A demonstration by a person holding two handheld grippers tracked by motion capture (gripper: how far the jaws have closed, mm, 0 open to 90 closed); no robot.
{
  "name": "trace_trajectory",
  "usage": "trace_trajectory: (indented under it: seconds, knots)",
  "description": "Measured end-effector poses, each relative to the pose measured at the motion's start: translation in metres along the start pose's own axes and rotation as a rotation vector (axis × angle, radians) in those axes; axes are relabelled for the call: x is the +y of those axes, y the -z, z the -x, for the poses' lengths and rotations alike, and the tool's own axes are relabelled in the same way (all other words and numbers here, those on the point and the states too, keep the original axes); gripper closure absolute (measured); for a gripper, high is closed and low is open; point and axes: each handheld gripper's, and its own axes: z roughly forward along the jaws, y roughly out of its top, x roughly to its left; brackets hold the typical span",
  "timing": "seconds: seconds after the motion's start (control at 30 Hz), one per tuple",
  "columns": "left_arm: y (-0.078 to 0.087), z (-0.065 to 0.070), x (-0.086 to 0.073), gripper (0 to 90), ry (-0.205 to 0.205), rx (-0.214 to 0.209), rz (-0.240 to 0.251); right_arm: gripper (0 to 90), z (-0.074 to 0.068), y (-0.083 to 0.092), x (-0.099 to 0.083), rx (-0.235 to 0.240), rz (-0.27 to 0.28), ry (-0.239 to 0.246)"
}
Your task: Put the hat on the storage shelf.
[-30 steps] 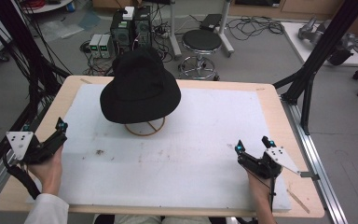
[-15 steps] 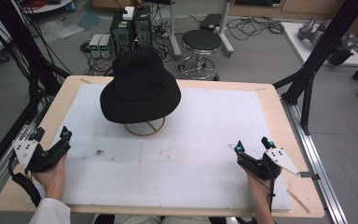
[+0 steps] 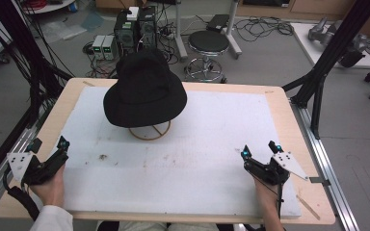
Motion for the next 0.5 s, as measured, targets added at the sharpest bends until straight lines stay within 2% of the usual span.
trace_trajectory:
  seconds: [0.2,0.5]
  knots:
    - [-0.0020,0.0074,-0.0024,22.5,-0.019,-0.028,-0.008,6.7,0.0001,-0.0014,-0.0007,0.003,-0.011,0.001]
    - [-0.0043,0.0063,-0.0044,23.3,0.008,-0.058,-0.019,6.7,-0.0011,-0.0012,-0.0009,0.011,-0.018,-0.003]
